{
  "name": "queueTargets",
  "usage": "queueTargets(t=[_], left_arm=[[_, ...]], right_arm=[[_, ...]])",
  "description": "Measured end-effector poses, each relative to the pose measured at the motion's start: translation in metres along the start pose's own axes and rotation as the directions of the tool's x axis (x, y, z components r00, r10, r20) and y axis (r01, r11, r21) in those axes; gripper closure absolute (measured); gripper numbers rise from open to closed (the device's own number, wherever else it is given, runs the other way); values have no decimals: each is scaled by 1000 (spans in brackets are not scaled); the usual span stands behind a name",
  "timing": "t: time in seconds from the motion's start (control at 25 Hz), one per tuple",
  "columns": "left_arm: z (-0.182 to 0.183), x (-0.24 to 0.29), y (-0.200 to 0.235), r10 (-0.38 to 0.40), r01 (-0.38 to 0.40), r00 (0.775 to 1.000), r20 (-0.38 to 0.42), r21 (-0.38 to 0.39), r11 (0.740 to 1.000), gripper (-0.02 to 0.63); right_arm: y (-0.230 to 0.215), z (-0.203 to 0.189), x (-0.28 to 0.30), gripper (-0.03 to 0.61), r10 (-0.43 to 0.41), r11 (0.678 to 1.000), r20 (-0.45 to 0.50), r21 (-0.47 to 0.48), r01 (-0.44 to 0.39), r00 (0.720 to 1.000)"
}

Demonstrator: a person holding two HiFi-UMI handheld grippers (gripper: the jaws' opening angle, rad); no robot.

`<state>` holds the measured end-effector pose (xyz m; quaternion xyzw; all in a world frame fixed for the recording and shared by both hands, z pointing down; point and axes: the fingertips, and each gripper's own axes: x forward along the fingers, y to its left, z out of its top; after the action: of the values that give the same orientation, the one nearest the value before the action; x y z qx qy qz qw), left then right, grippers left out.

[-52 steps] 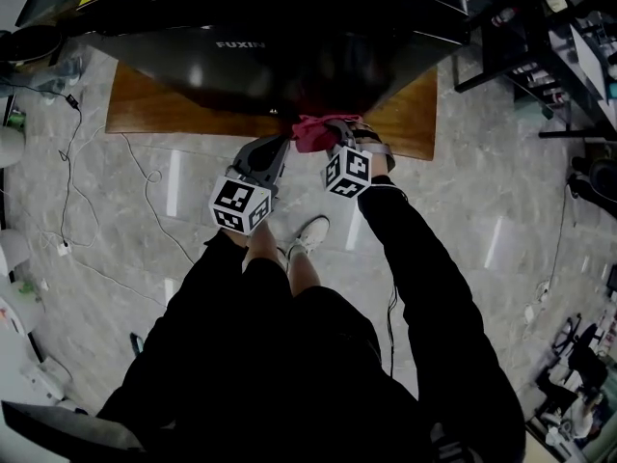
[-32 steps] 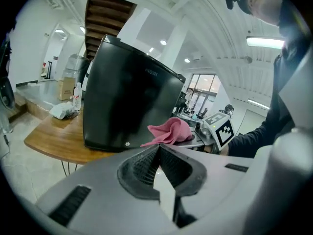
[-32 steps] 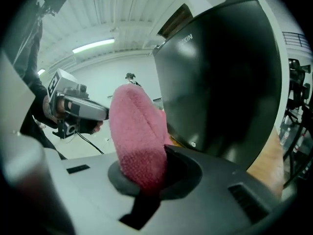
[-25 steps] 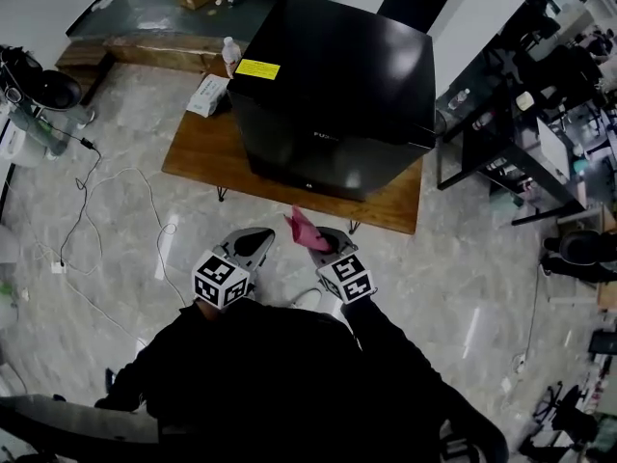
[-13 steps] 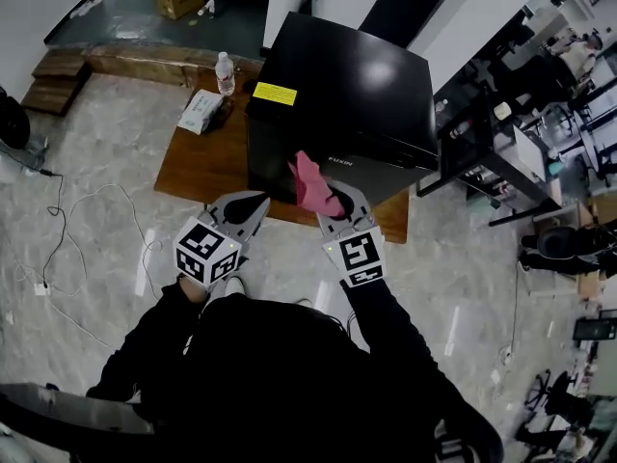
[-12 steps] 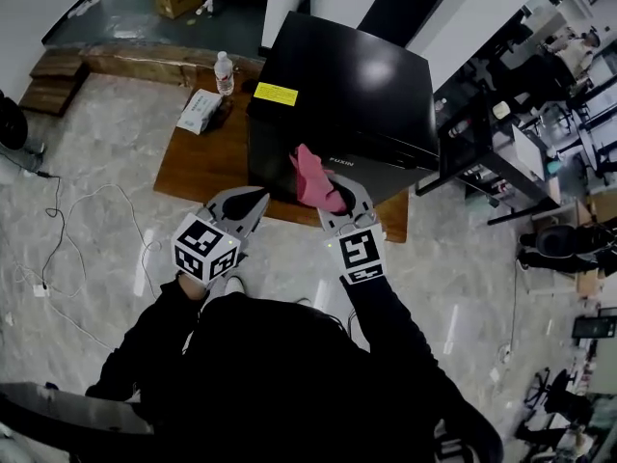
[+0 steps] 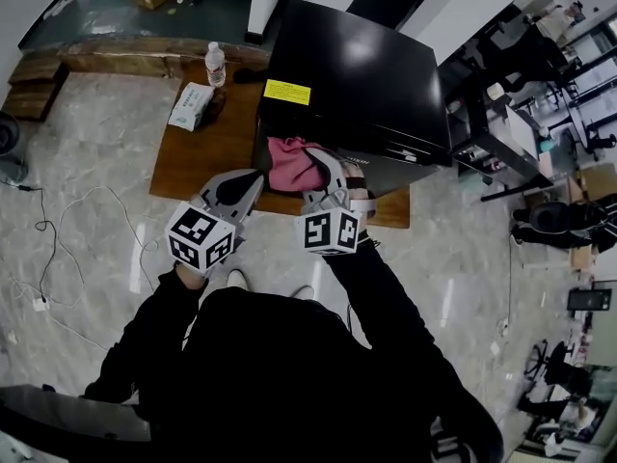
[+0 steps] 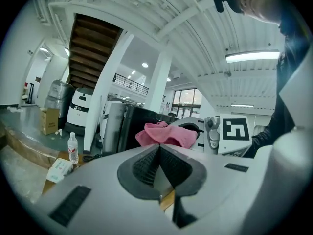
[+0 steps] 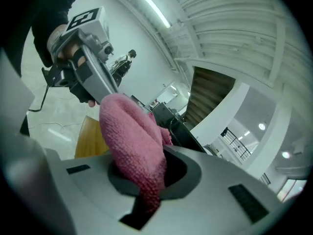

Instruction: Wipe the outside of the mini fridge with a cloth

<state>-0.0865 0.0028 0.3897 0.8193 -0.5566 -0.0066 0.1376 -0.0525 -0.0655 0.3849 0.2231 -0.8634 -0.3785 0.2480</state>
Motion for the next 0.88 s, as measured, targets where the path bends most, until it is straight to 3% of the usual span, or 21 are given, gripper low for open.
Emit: queueTargets(t=[0.2,0.44,0.88], left_arm=[[-15,10,13,-21,21,1000,-14,-6,1000,607],[-40,23,38,-10,11,1000,-25,6,1000,607],[-169,57,78,17,-33,983,-185,-84,996,607]], right_arm=[[14,-11,9,545,-59,997,-21,-43,58,998],[54,-39,30,545,-17,1000,-66,-16,16,998],[150,-114,67,546,139,989,-155,72,-129,978]])
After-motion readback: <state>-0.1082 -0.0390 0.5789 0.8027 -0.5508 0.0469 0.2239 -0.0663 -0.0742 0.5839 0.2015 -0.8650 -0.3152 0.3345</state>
